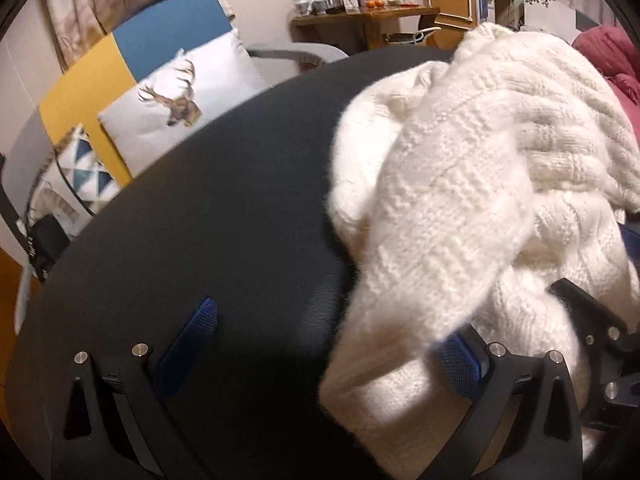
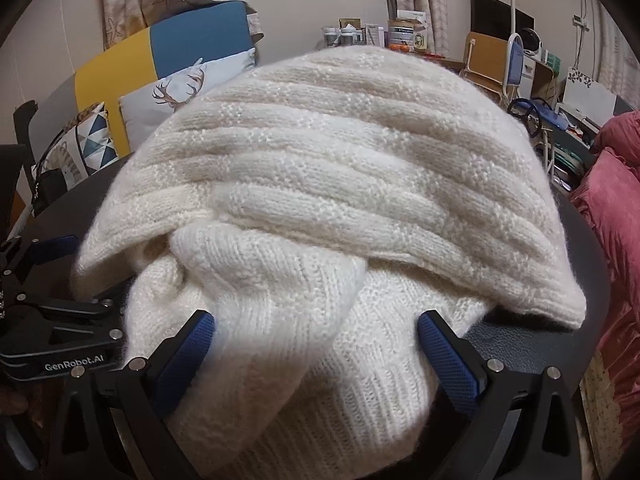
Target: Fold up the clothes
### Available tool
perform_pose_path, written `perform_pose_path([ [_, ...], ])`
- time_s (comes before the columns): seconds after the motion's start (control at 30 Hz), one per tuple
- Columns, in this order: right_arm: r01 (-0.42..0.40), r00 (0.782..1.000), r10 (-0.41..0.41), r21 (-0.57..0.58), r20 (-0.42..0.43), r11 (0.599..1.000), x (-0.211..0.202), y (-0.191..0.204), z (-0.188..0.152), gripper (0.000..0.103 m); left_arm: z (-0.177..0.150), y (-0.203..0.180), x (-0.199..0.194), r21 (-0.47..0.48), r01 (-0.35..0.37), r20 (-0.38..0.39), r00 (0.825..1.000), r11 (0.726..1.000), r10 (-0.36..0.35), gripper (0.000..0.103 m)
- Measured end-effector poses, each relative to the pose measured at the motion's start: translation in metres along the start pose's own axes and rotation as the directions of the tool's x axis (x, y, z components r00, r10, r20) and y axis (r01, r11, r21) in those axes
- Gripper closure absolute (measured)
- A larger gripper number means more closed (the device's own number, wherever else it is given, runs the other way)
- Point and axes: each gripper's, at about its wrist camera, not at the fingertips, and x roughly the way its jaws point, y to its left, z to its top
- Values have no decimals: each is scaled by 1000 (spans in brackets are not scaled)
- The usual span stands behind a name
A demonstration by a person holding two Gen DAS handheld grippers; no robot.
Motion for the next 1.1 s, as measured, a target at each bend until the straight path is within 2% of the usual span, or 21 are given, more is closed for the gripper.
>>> perform_pose_path([
  [0.07, -1, 1000, 1, 2, 15, 1000, -1, 0, -1, 9, 0, 7, 2, -44, 56, -23, 998, 997, -57, 7],
  [0.13, -3, 999, 3, 6, 33, 1000, -2, 1, -3, 9, -1, 14, 5, -89, 110, -43, 993, 990, -114, 10],
  [0.23, 1, 999, -2, 11, 52, 1000, -2, 2, -4, 9, 0, 10, 2, -77, 110, -44, 993, 991, -114, 12],
  [0.3, -3, 999, 2, 9, 52, 1000, -2, 2, -4, 10, 1, 4, -1, -48, 118, -34, 992, 992, -120, 32],
  [0.33, -5, 999, 4, 7, 51, 1000, -2, 2, -4, 12, 1, -1, -3, -29, 123, -32, 992, 992, -123, 39],
  [0.4, -13, 998, 13, 3, 59, 1000, -2, 3, -5, 18, 3, -12, -8, 10, 130, -28, 991, 991, -130, 67],
  [0.5, -19, 997, 19, 5, 78, 1000, -4, 4, -7, 24, 5, -31, -13, 76, 76, -17, 997, 994, -75, 71],
  [0.63, -40, 994, 39, 12, 99, 999, -2, 7, -3, 41, 3, -36, -16, 72, 90, -10, 996, 993, -90, 80],
  [0.77, -63, 993, 60, 22, 102, 998, -3, 6, -3, 51, 8, -42, -17, 103, 73, -9, 997, 992, -72, 89],
  [0.93, -77, 991, 73, 26, 115, 997, -5, 2, -7, 53, 20, -40, -8, 116, 67, 2, 998, 991, -67, 91],
  [1.03, -85, 991, 81, 33, 109, 996, -9, -3, -10, 54, 16, -43, -13, 110, 71, 2, 997, 991, -71, 92],
  [1.1, -95, 991, 90, 48, 95, 994, -11, -7, -9, 59, 16, -38, -17, 78, 85, 6, 996, 993, -85, 95],
])
